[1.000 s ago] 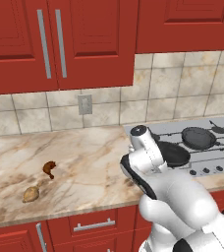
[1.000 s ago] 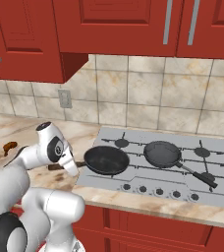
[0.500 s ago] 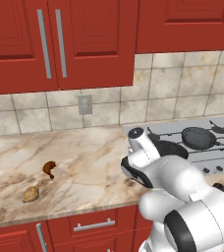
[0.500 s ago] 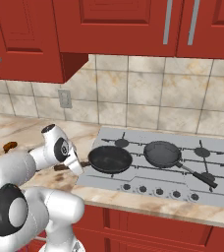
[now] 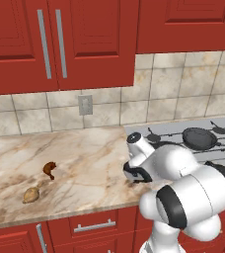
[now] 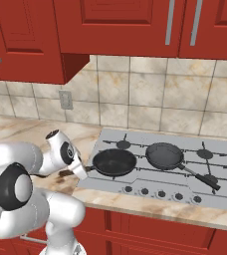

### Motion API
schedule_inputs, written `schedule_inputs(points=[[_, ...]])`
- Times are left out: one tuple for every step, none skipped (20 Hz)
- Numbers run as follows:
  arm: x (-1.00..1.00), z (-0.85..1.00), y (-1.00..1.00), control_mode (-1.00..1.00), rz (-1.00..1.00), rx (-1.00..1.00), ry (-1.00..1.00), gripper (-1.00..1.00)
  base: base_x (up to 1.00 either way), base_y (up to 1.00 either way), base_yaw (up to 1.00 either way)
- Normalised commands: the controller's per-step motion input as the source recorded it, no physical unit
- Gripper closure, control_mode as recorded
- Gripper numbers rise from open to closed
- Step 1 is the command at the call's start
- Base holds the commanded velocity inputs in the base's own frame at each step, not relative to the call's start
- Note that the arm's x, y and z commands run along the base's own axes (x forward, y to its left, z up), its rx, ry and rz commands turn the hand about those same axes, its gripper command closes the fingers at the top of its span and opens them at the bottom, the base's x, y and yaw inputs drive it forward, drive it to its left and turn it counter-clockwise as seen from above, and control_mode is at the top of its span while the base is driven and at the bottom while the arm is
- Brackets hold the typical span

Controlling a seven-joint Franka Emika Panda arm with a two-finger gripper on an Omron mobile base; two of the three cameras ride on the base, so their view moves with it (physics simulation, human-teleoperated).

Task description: Place both pans onto different burners. Then place the onion and the chicken drumstick on different pans.

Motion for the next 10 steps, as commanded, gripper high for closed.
schedule_inputs(points=[[0.14,-0.22,-0.06,-1.0,-0.01,-0.04,0.0,1.0,0.0,0.0,0.0],[0.15,-0.21,-0.06,-1.0,-0.01,-0.03,0.0,1.0,0.0,0.0,0.0],[0.17,-0.2,-0.05,-1.0,0.0,-0.03,0.0,1.0,0.0,0.0,0.0],[0.19,-0.18,-0.04,-1.0,0.0,-0.03,0.0,1.0,0.0,0.0,0.0],[0.21,-0.17,-0.03,-1.0,0.0,-0.03,0.0,1.0,0.0,0.0,0.0],[0.2,-0.17,-0.03,-1.0,0.0,-0.02,0.0,1.0,0.0,0.0,0.0],[0.19,-0.16,-0.05,-1.0,0.0,-0.02,0.0,1.0,0.0,0.0,0.0],[0.16,-0.15,-0.05,-1.0,0.0,-0.01,0.0,1.0,0.0,0.0,0.0],[0.15,-0.13,-0.06,-1.0,0.0,-0.01,0.0,1.0,0.0,0.0,0.0],[0.15,-0.11,-0.07,-1.0,0.0,0.0,0.0,1.0,0.0,0.0,0.0]])
